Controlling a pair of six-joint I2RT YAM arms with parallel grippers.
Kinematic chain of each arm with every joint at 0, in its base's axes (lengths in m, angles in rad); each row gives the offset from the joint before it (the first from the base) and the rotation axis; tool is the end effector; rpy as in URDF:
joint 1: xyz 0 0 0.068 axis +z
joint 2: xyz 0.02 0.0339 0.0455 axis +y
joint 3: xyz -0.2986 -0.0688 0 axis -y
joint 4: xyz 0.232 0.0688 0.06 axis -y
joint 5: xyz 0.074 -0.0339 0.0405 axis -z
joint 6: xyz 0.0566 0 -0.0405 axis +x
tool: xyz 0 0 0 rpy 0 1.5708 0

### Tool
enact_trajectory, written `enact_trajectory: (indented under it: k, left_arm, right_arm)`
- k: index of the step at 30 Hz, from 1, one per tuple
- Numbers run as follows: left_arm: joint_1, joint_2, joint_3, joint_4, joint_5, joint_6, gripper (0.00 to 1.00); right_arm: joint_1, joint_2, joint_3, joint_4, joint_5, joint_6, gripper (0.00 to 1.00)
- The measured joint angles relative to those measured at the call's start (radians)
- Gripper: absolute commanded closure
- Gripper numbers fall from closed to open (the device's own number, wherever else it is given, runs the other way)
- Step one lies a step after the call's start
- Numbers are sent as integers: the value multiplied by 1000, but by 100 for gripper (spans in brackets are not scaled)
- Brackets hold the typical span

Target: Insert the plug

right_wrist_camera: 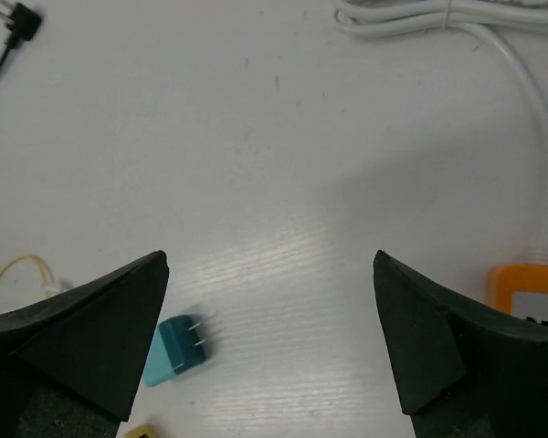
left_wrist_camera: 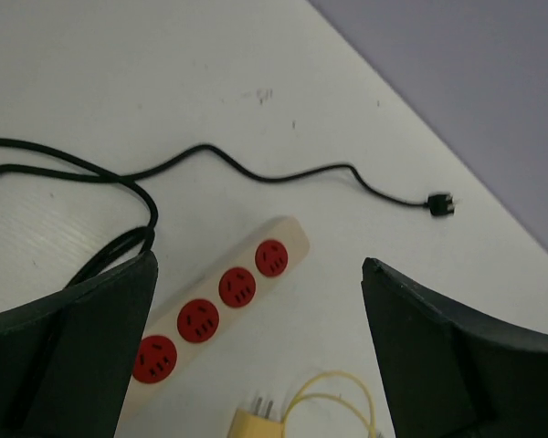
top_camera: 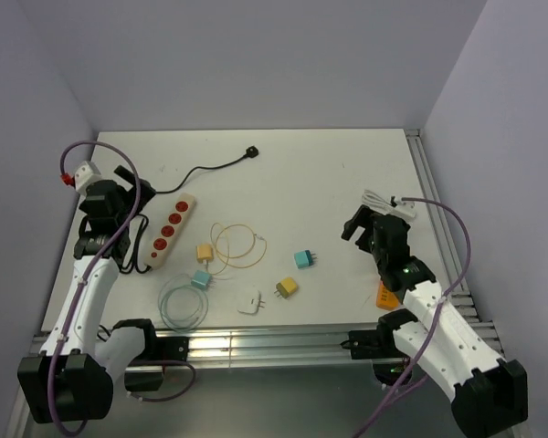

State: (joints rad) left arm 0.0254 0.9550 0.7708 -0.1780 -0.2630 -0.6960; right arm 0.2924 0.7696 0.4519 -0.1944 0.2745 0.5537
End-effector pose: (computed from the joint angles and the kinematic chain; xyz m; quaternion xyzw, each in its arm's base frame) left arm 0.2065 0.0200 0.3282 -0.3576 0.7370 -0.0835 0.5674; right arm 0.1545 0.0305 0.2428 0.1799 0.8387 0.0977 0.5046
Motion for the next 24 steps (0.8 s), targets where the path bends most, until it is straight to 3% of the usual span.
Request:
enact_trajectory:
  k: [8,16,24]
  left_arm:
    - [16,114,68,-96,214,108,3]
    - [19,223,189,-119,295,251,1]
    - [19,441,329,-144,352,392,2]
  right_arm:
    - [0,-225,-24,-39,-120,6,0]
    - [11,-48,-7,-56,-346,2,0]
    - [106,35,26,-90,-416,-45,0]
